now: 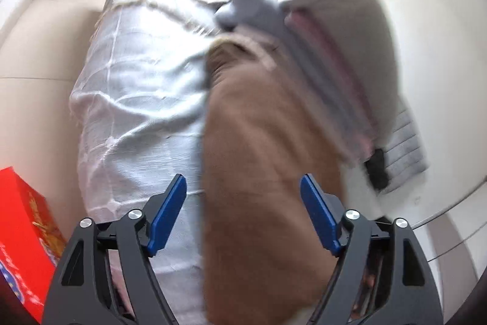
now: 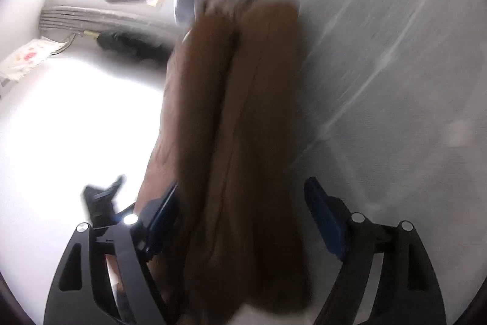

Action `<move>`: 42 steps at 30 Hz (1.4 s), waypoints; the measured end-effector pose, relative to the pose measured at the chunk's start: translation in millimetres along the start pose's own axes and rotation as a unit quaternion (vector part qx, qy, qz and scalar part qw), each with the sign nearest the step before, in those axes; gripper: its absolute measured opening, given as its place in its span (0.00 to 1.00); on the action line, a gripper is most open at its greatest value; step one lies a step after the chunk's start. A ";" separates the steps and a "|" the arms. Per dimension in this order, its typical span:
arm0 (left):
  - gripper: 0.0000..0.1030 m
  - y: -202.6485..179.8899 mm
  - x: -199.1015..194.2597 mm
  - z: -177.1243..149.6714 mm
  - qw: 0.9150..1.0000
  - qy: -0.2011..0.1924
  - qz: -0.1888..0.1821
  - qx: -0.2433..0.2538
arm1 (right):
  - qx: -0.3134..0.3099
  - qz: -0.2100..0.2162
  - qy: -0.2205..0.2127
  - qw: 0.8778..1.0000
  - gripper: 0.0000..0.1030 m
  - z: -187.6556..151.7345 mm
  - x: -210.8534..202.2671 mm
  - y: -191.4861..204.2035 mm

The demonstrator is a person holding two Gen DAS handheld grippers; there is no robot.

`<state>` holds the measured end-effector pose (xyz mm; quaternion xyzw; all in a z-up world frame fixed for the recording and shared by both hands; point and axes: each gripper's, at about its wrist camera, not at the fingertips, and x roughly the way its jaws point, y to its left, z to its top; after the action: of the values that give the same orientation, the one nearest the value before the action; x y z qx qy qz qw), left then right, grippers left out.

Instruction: Fold large clothes

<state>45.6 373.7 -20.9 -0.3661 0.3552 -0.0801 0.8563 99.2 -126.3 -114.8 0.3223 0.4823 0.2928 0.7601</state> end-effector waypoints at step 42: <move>0.87 -155.4 -18.3 -139.6 0.938 -0.024 0.189 0.290 | -0.244 -0.228 -0.070 0.940 0.95 -11.2 65.8 141.3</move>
<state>-41.9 189.6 28.6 -0.0295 0.3582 -0.0072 0.9331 93.8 13.5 -45.1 0.0281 0.4017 0.1974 0.8938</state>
